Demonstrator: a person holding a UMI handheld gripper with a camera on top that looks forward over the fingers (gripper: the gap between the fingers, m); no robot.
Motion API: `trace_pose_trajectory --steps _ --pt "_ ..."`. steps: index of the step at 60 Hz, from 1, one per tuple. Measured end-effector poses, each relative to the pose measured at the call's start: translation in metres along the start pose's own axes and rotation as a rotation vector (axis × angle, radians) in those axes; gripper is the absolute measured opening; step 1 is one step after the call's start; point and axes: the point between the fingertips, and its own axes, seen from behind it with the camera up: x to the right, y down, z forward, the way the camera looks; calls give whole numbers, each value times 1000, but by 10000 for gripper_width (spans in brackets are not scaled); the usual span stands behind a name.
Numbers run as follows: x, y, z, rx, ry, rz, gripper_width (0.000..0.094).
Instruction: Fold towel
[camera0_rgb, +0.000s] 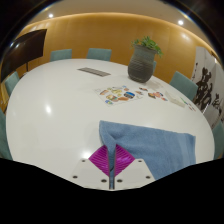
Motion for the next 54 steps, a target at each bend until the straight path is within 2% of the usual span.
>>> trace_pose_trajectory --steps 6,10,18,21,25,29,37,39,42,44,49,51,54 --pt "-2 0 -4 -23 -31 37 26" --pt "-17 -13 -13 -22 -93 56 26" --pt "-35 -83 -63 86 -238 194 26" --pt "-24 -112 -80 132 -259 258 27" --pt "7 -137 -90 174 -232 328 29" --pt "50 -131 -84 166 -174 382 37" --pt "139 -57 -41 31 32 394 71" --pt "156 -40 -34 1 75 402 154" --pt "176 -19 -29 -42 117 413 364" --pt "187 -7 -27 -53 132 412 469" --pt "203 -10 -43 -42 159 377 841" --pt "208 -14 -54 -28 173 355 887" --pt "208 -22 -73 -9 184 321 857"
